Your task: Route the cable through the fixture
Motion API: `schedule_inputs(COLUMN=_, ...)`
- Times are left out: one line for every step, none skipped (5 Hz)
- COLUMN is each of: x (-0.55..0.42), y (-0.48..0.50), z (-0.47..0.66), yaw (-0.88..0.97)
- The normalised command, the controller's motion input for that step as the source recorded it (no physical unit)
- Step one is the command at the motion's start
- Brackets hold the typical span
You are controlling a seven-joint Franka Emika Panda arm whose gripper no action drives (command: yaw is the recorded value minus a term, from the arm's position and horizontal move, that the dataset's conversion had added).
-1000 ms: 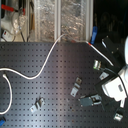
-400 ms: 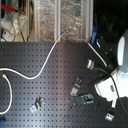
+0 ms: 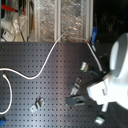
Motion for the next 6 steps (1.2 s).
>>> schedule_inputs(x=-0.082, y=0.573, z=-0.01, yaw=0.18)
schedule_inputs(x=0.007, y=0.323, z=-0.01, yaw=0.06)
schedule_inputs(x=-0.040, y=0.120, z=0.12, yaw=0.00)
schedule_inputs(x=0.318, y=-0.308, z=0.35, yaw=-0.23)
schedule_inputs(x=0.398, y=-0.327, z=0.39, yaw=-0.37)
schedule_inputs(x=0.220, y=-0.346, z=0.45, yaw=-0.54)
